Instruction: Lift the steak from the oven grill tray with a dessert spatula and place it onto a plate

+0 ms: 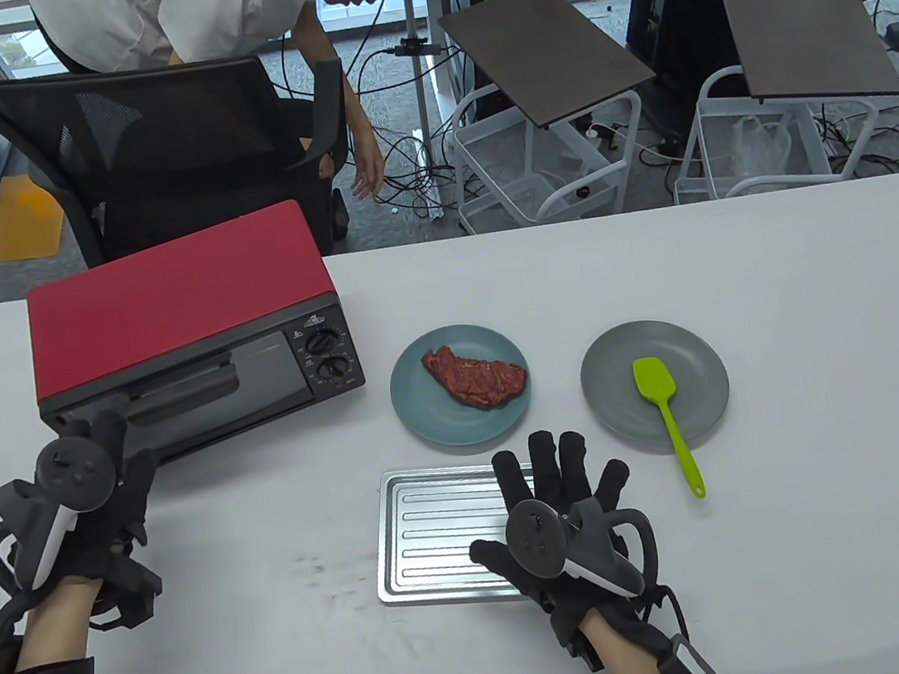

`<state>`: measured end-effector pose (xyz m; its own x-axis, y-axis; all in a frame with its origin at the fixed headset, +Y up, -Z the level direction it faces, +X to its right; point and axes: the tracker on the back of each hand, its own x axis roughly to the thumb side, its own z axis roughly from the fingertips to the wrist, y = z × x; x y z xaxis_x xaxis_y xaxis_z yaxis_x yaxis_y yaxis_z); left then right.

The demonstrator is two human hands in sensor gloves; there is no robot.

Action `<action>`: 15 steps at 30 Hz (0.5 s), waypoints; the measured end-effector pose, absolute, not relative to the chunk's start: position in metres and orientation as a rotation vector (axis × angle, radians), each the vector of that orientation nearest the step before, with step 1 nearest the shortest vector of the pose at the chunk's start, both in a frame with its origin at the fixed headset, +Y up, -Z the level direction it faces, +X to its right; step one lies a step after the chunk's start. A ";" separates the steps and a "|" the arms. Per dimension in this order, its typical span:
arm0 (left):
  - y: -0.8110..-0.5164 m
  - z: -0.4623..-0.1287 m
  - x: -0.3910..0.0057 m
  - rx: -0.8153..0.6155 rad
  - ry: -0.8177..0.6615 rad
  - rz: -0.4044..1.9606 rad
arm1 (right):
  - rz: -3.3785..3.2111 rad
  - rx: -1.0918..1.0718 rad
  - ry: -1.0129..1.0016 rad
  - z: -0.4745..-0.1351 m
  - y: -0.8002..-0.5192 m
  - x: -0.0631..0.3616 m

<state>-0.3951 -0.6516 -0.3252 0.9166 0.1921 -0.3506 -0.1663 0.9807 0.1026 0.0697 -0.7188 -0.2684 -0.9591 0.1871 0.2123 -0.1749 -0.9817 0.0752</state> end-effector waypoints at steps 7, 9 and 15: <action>-0.643 -0.313 -0.385 0.117 0.306 0.151 | 2.938 0.337 0.079 -0.268 -0.719 0.069; -0.640 -0.308 -0.380 0.135 0.276 0.122 | 2.938 0.340 0.074 -0.267 -0.719 0.068; -0.630 -0.296 -0.361 0.169 0.212 0.139 | 2.948 0.342 0.063 -0.266 -0.718 0.068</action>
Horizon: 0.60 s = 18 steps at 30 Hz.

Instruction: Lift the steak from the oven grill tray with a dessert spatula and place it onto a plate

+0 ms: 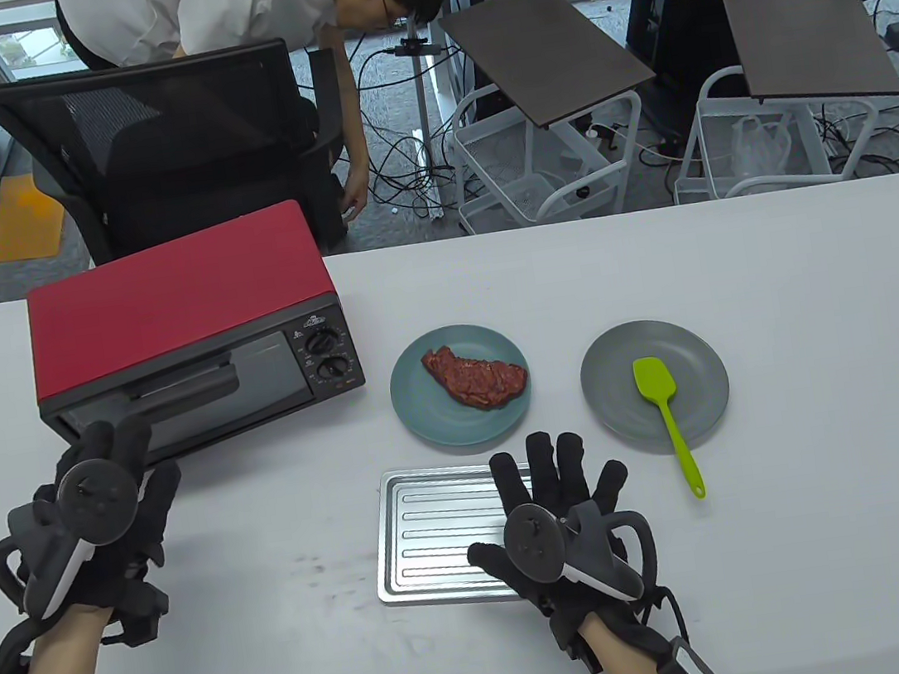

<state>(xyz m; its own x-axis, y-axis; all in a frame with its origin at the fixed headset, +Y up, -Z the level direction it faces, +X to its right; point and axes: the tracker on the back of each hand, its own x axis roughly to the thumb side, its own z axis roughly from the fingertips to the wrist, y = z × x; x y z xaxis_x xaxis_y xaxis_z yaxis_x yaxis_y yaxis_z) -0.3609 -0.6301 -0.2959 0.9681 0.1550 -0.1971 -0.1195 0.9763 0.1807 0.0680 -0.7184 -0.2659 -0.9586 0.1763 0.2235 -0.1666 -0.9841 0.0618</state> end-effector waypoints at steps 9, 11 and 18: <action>-0.621 -0.275 -0.318 0.190 0.071 0.183 | 2.956 0.343 0.045 -0.264 -0.718 0.067; -0.622 -0.270 -0.310 0.189 0.043 0.192 | 2.966 0.345 0.028 -0.263 -0.717 0.067; -0.631 -0.255 -0.285 0.158 -0.043 0.201 | 2.966 0.342 0.033 -0.263 -0.717 0.067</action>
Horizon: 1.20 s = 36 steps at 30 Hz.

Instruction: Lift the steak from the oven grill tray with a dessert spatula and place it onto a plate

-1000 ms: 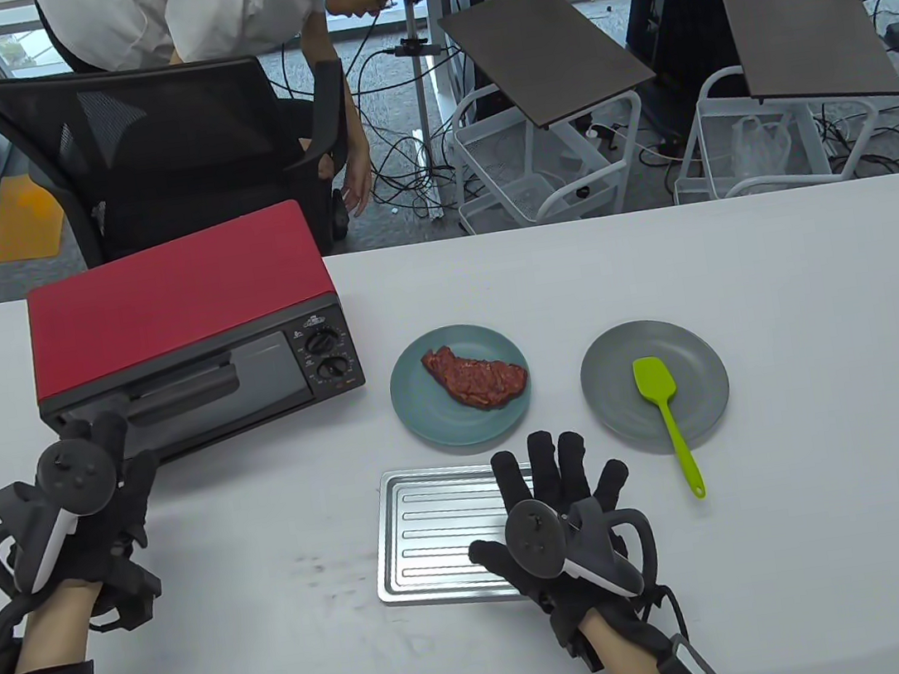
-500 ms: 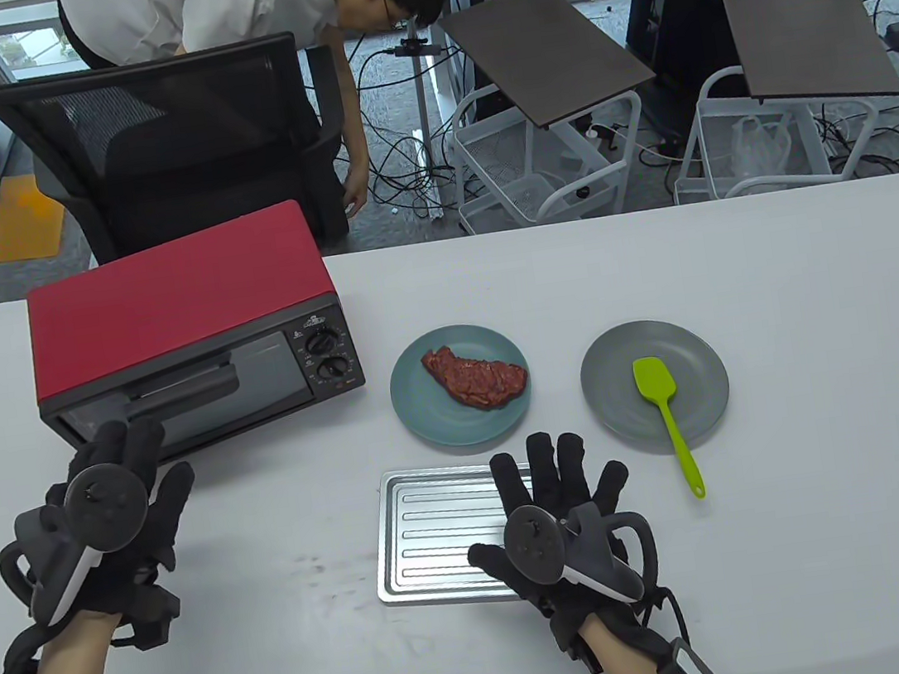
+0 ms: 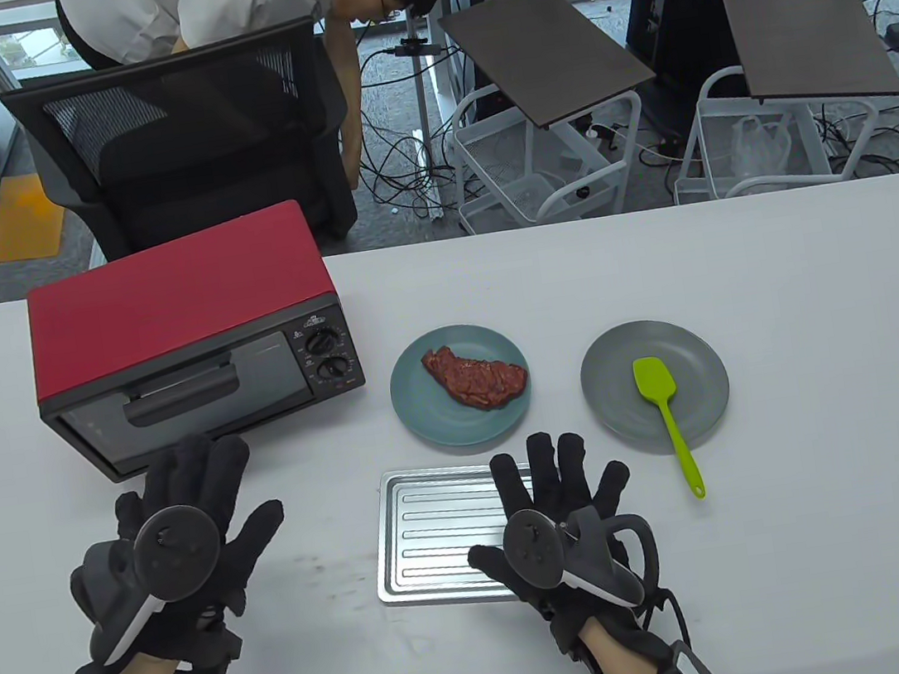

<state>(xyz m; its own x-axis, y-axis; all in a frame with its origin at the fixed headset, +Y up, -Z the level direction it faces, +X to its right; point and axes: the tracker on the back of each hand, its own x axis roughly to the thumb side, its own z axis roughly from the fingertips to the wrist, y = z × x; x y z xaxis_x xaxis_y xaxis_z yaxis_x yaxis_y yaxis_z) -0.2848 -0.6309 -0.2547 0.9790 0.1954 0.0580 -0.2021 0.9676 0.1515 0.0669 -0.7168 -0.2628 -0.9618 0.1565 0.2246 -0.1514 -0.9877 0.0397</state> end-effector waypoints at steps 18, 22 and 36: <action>-0.667 -0.235 -0.255 0.002 -0.129 0.121 | 2.993 0.369 -0.017 -0.257 -0.711 0.063; -0.676 -0.237 -0.254 -0.001 -0.124 0.099 | 2.993 0.376 -0.012 -0.257 -0.711 0.063; -0.713 -0.245 -0.258 -0.060 -0.082 0.067 | 3.001 0.371 -0.011 -0.257 -0.710 0.063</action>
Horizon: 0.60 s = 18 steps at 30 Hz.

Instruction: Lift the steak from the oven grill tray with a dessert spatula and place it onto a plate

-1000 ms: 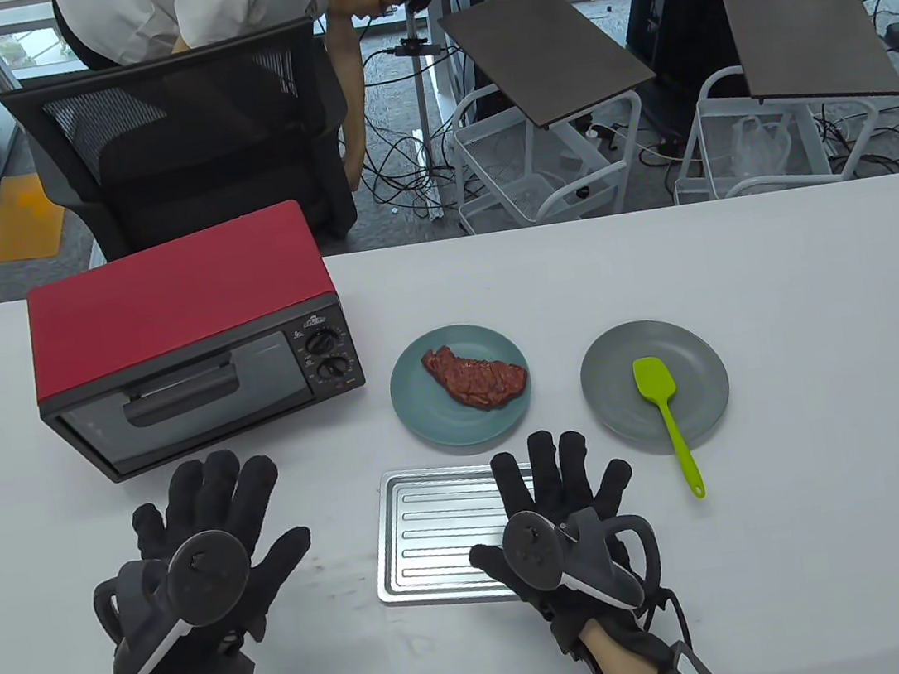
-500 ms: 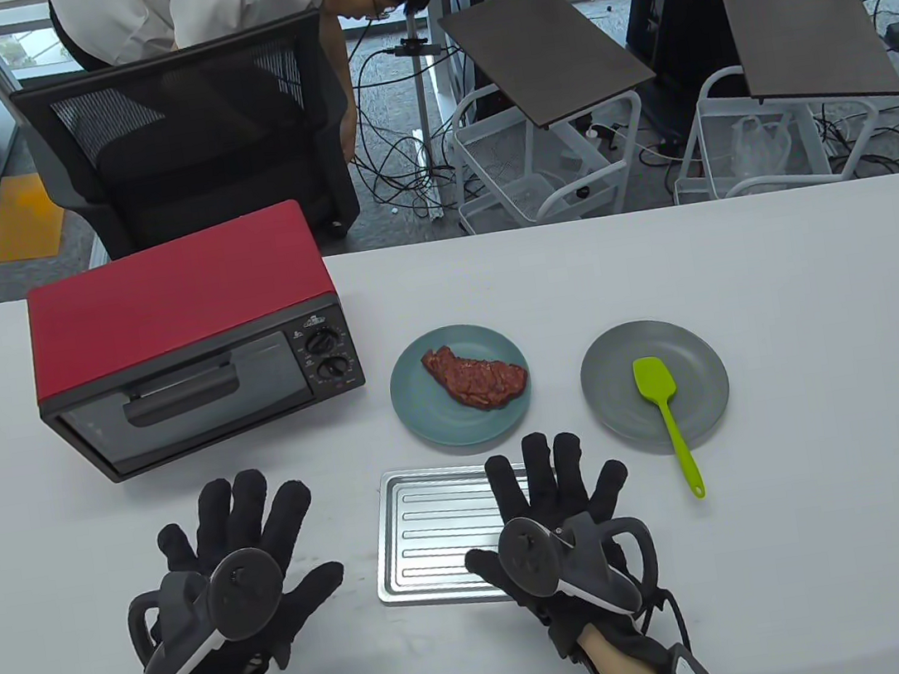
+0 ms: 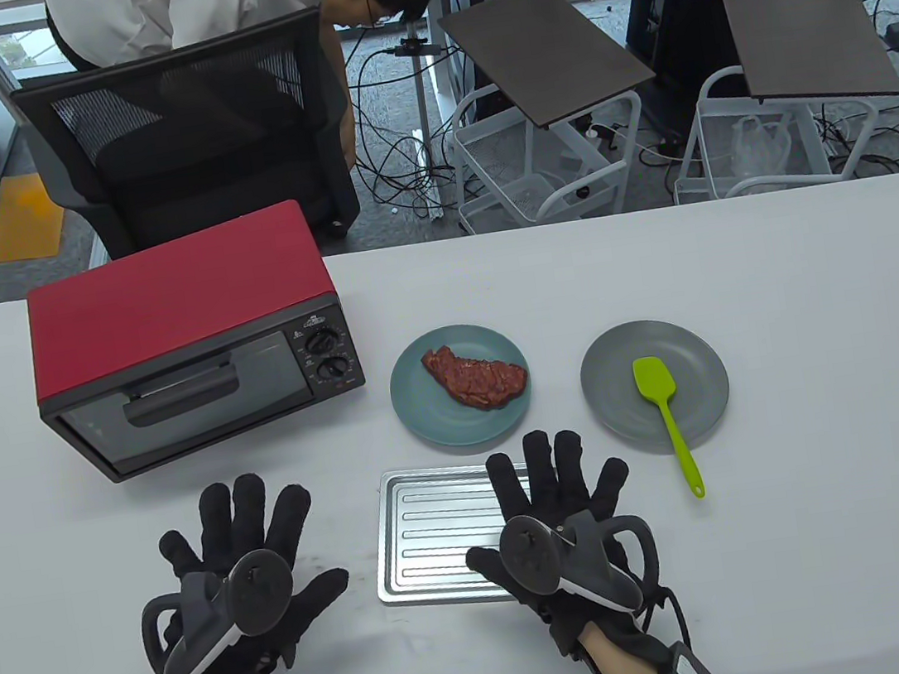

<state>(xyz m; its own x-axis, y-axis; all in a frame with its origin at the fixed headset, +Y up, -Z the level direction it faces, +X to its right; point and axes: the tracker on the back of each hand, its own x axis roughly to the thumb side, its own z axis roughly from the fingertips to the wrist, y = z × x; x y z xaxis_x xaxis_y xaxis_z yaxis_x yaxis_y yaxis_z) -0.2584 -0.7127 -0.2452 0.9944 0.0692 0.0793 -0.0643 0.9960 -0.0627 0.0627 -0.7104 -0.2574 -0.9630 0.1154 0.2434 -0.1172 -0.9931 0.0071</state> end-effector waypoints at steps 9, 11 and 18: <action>-0.724 -0.251 -0.267 -0.135 -0.070 0.141 | 3.007 0.401 0.001 -0.258 -0.712 0.060; -0.723 -0.250 -0.268 -0.131 -0.072 0.143 | 3.012 0.408 0.030 -0.258 -0.713 0.060; -0.721 -0.249 -0.272 -0.111 -0.066 0.163 | 2.998 0.423 0.025 -0.258 -0.714 0.059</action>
